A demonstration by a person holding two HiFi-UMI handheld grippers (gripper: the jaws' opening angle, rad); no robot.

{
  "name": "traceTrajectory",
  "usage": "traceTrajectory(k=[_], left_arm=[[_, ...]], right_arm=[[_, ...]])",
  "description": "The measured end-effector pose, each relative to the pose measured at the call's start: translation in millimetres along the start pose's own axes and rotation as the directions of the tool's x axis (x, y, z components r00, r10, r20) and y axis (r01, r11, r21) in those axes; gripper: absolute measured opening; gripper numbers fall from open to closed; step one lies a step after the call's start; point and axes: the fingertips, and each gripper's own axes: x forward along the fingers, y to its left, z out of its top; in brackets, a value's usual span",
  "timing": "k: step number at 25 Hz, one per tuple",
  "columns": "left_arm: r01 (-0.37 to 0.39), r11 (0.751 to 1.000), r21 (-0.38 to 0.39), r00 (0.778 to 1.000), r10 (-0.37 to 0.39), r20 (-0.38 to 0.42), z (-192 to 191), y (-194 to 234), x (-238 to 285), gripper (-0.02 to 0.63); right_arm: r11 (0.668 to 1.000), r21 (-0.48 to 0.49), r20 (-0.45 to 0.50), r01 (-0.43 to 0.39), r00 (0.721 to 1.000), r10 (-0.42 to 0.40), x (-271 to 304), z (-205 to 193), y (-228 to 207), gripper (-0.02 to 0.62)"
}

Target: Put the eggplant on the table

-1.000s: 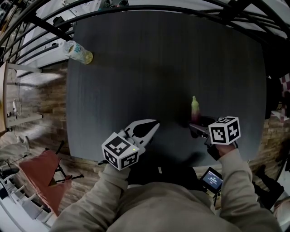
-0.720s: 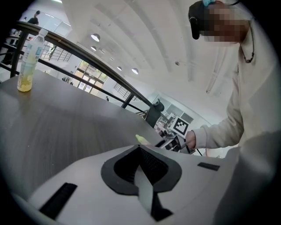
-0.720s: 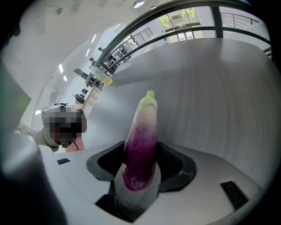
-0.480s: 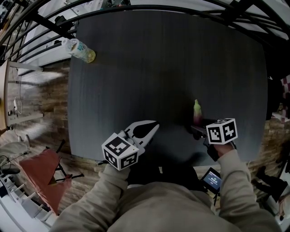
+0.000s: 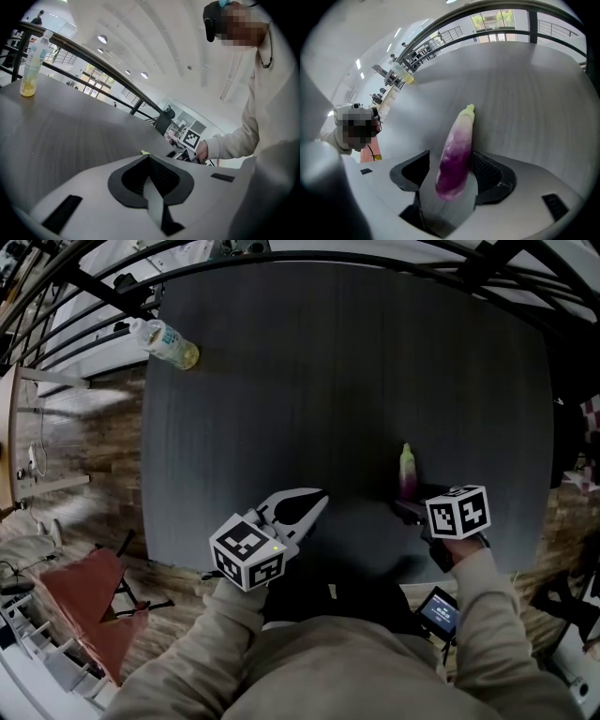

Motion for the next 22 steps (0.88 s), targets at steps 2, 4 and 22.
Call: traceTrajectory(k=[2, 4, 22], left_arm=[[-0.001, 1.0, 0.004, 1.0, 0.001, -0.001, 0, -1, -1, 0.002], [-0.003, 1.0, 0.007, 1.0, 0.003, 0.001, 2, -1, -1, 0.002], [0.027, 0.984, 0.178, 0.995, -0.044, 0.09, 81, -72, -37, 0.002]], right_arm=[[1.0, 0.008, 0.007, -0.01, 1.0, 0.01, -1, 0, 1, 0.284], [1.0, 0.01, 0.01, -0.01, 1.0, 0.01, -2, 0, 2, 0.284], [0.987, -0.139, 0.319, -0.075, 0.94, 0.116, -119, 45, 65, 0.219]])
